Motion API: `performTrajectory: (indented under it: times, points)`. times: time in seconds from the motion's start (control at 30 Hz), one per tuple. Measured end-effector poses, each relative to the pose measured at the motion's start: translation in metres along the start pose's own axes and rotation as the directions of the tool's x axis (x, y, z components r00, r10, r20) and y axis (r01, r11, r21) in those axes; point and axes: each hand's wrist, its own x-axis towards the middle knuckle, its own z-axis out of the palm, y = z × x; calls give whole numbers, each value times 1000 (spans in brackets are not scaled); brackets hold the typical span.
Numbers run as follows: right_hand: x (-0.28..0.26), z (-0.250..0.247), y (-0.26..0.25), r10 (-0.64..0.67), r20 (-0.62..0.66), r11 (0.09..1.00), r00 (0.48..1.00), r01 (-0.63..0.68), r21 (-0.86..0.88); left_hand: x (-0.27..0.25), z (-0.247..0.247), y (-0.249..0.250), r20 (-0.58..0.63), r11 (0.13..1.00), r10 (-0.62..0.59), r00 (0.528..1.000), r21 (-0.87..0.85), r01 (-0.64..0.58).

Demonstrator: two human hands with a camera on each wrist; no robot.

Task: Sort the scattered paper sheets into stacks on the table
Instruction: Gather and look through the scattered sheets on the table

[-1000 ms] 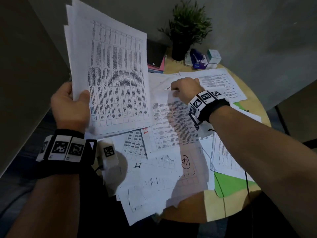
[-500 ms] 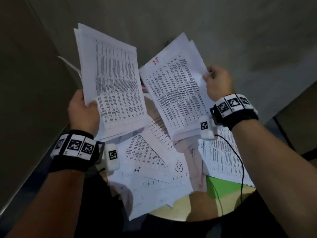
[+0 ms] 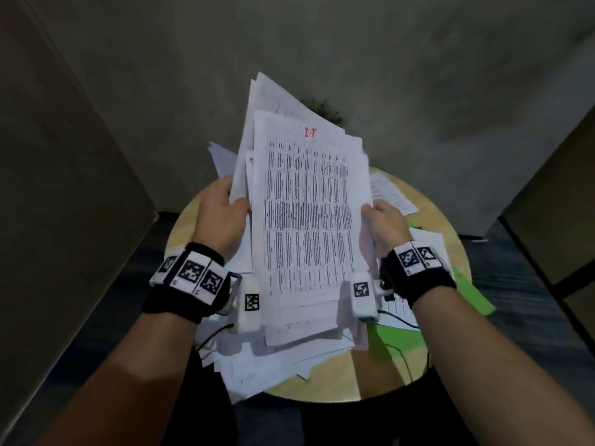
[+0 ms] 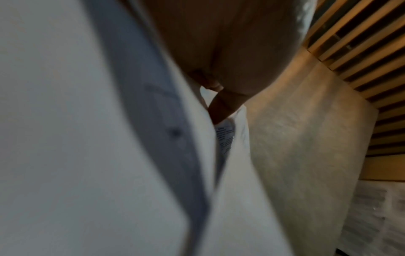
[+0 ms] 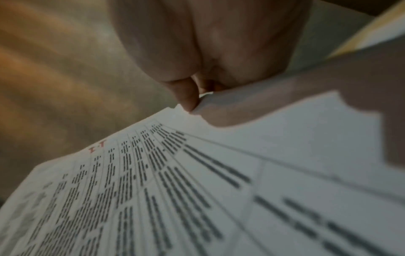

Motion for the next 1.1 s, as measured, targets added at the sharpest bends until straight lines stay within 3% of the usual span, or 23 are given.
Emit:
performTrajectory:
  times: [0.1, 0.23, 0.5, 0.63, 0.77, 0.83, 0.9, 0.97, 1.03, 1.1]
  points:
    - [-7, 4, 34, 173, 111, 983, 979, -178, 37, -14, 16, -3, 88, 999, -17, 996, -41, 21]
    - [-17, 7, 63, 207, 240, 953, 948, -251, 169, -26, 23, -15, 120, 995, -79, 990, -52, 86]
    - [-32, 13, 69, 140, 190, 963, 972, -178, 204, -50, 32, 1, 119, 998, 12, 993, -55, -6]
    - [-35, 17, 68, 156, 140, 903, 978, -199, 381, -56, 40, 13, 184, 999, 19, 983, -49, -10]
    - [-38, 12, 68, 165, 106, 871, 981, -195, 450, -54, 41, 22, 241, 936, 127, 962, 293, -196]
    - [-38, 7, 71, 169, 132, 856, 977, -212, 472, -52, 36, 29, 306, 890, 187, 934, 349, -292]
    - [-37, 0, 72, 161, 172, 826, 972, -228, 516, -51, 30, 34, 387, 860, 260, 885, 325, -394]
    - [-37, -7, 69, 117, 212, 824, 970, -214, 525, -50, 22, 40, 430, 876, 295, 853, 236, -421]
    - [-37, -13, 68, 52, 228, 798, 972, -177, 576, -46, 14, 39, 424, 905, 308, 852, 145, -399]
    - [-38, -15, 63, -17, 220, 803, 975, -118, 585, -40, 8, 31, 374, 911, 299, 878, 161, -379]
